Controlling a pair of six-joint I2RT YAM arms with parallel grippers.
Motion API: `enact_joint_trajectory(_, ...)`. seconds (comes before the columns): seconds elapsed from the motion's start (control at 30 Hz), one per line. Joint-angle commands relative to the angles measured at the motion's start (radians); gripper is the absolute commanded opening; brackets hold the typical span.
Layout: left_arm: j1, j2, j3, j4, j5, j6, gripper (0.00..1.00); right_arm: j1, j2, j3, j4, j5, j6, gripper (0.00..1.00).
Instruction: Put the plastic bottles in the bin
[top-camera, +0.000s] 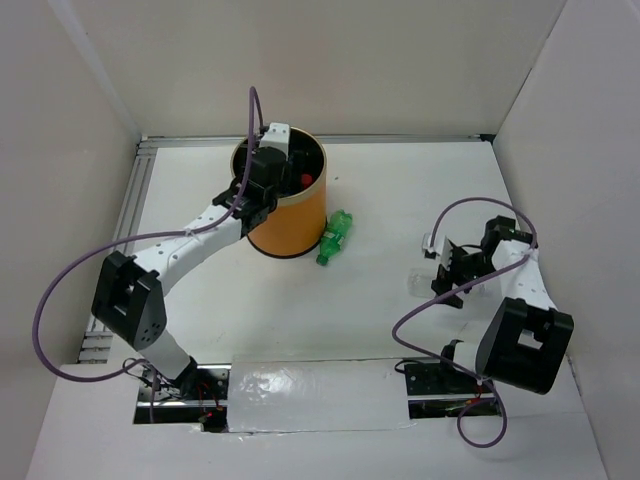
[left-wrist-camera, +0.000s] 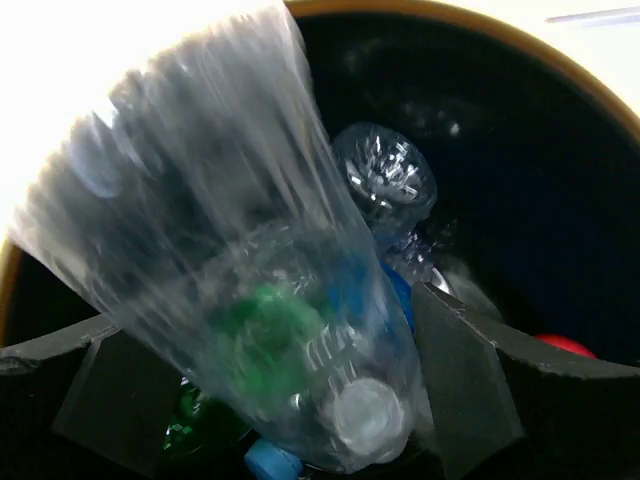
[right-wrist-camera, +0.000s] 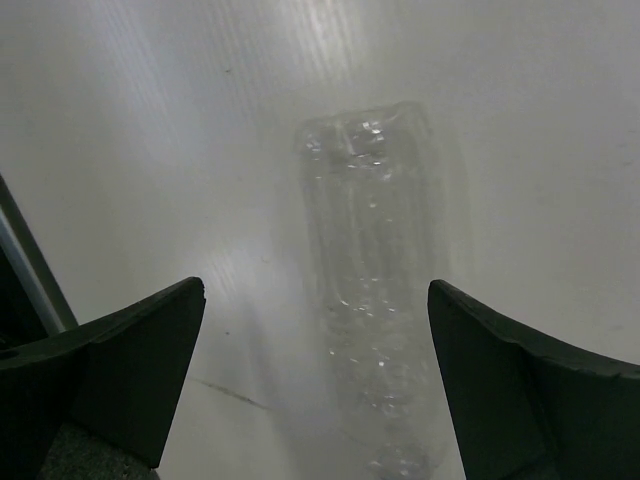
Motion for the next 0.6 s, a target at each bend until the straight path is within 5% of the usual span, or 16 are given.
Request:
enact_joint_trajectory(0.0,-0.020,-0.099,0.080,0.035,-0.048,0.008,0.98,0.022,-0.008,-0.069,0.060,0.047,-0.064,0.99)
enact_joint_trajectory(0.17,-0.197,-0.228,0.004,0.075,0.039,0.151,0.95,0.054,0.072,-0.123,0.239,0.084,-0.002,0.96)
enact_joint_trajectory(0.23,-0.280,-0.254,-0.057,0.058,0.114,0.173,0.83,0.066,0.093,-0.138,0.284,0.105,0.033,0.87)
enact_joint_trajectory(0.27,-0.311,-0.254,-0.085,0.058,0.115,0.173,0.75,0.066,0.116,-0.129,0.285,0.106,0.033,0.68)
enact_joint_trajectory(0.3,-0.340,-0.254,-0.114,0.058,0.115,0.173,0.58,0.066,0.127,-0.114,0.274,0.087,0.042,0.57)
enact_joint_trajectory(0.4,-0.412,-0.243,-0.246,0.118,0.151,0.119,0.48,0.066,0.161,-0.016,0.188,0.053,0.042,0.31)
enact_joint_trajectory(0.47,-0.457,-0.213,-0.303,0.175,0.121,0.093,0.55,0.066,0.171,0.062,0.147,0.014,0.064,0.14)
enact_joint_trajectory(0.57,-0.484,-0.108,-0.292,0.159,0.070,0.064,0.74,0.066,0.159,0.253,0.093,-0.100,0.131,0.11)
